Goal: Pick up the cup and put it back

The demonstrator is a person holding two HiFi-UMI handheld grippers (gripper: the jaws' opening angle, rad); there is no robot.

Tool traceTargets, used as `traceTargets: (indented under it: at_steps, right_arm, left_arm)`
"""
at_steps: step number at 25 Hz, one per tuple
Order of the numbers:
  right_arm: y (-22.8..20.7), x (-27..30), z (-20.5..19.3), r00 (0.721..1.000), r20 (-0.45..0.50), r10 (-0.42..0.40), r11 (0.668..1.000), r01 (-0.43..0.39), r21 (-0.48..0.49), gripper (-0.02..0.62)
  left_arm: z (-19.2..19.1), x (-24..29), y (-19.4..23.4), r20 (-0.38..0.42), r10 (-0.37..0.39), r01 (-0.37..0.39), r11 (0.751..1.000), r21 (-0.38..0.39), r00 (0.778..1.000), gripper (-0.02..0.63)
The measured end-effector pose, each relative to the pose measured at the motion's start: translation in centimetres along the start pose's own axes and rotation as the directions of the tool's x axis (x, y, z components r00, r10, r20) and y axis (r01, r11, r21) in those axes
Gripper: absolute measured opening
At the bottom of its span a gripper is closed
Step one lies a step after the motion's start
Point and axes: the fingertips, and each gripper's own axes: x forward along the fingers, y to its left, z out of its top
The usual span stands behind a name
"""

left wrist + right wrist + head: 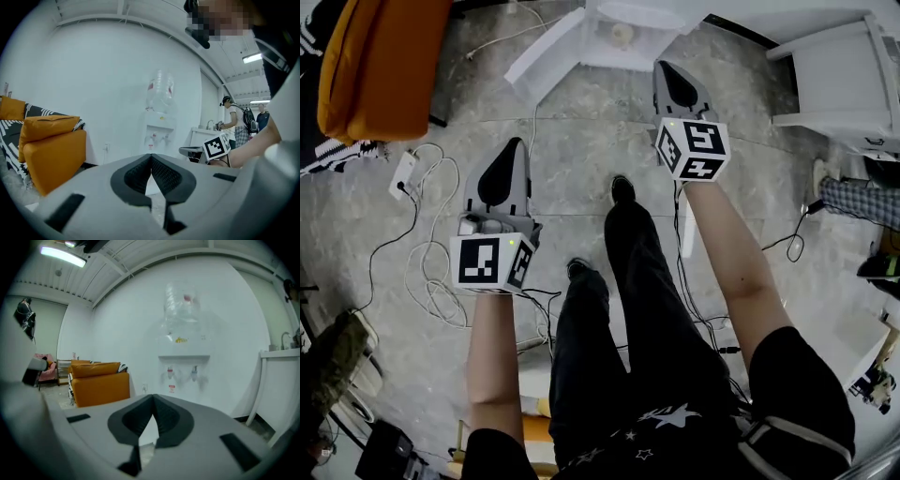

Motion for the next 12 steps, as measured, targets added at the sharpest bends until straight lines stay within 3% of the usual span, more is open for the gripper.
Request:
traceTargets:
  at_steps: [7, 12]
  right_arm:
    - [0.3, -13.3, 8.1, 0.995, 0.022, -0.095, 0.991, 0.092, 0.100, 0.006]
    - [2.3, -22.6, 13.0, 0.991, 0.062, -0.116, 0.983, 0.106, 0.148, 0.006]
  left_arm:
    - [7.3, -9.9, -6.0, 0.003, -0.024, 0.024, 0.998, -0.062, 1.000, 0.011]
    - [11.6, -15.3, -11.4, 0.024, -0.110, 0.110, 0.994, -0.024, 0.994, 0.011]
